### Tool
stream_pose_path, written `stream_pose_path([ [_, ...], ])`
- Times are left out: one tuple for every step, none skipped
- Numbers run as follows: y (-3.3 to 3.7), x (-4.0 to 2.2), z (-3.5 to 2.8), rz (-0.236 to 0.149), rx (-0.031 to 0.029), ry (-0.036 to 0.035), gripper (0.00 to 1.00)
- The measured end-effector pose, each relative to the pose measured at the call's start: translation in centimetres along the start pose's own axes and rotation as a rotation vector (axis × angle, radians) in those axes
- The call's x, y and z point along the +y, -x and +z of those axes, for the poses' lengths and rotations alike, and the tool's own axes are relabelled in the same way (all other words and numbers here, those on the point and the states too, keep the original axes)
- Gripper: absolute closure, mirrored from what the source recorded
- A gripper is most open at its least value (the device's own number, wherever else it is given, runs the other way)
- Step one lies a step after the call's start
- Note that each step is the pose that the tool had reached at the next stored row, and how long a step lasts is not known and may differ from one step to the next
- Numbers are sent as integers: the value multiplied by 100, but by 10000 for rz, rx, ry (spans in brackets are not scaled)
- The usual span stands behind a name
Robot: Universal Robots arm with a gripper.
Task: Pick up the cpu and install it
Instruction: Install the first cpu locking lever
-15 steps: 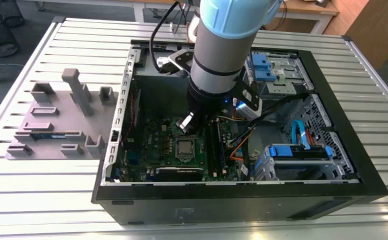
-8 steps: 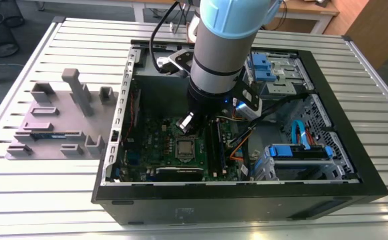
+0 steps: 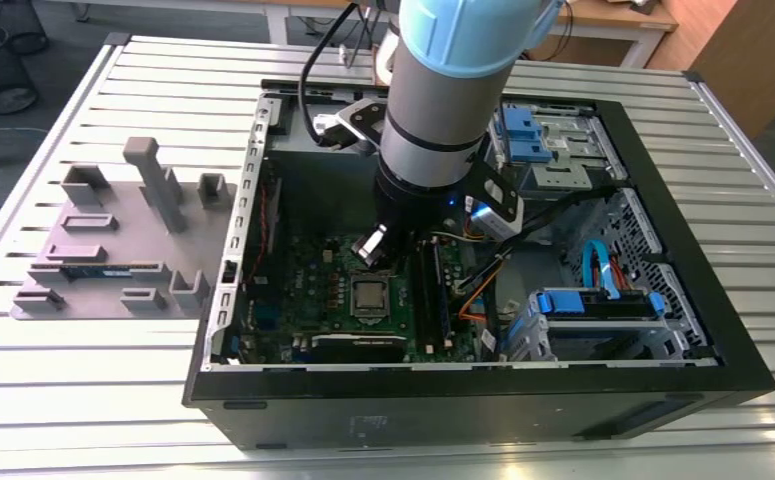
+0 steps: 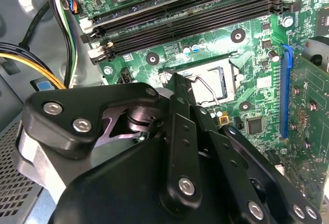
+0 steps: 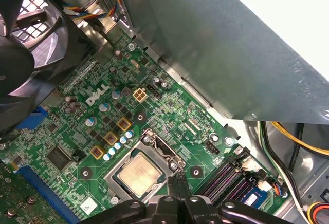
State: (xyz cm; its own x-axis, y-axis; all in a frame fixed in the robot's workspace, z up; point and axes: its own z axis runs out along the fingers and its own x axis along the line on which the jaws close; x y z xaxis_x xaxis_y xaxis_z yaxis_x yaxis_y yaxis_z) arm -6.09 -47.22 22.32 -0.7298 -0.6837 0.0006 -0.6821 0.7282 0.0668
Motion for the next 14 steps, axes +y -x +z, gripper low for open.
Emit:
stream_pose_path([
  [0,0,0,12,-1,0,89],
  [0,0,0,23,0,-1,89],
  [0,0,0,23,0,-1,89],
  [0,0,0,24,0,-1,89],
  [0,0,0,23,0,-1,89],
  [0,0,1,23,0,-2,89],
  [0,0,4,23,-2,0,89],
  [0,0,7,23,-3,0,89],
  [0,-1,11,23,-2,0,89],
  [0,-1,13,24,-1,-1,89],
  [0,-1,21,24,2,-2,89],
  [-1,-2,23,26,1,-2,89],
  [-2,-3,27,44,-2,-2,89],
  [-3,-4,30,97,-5,-3,89],
])
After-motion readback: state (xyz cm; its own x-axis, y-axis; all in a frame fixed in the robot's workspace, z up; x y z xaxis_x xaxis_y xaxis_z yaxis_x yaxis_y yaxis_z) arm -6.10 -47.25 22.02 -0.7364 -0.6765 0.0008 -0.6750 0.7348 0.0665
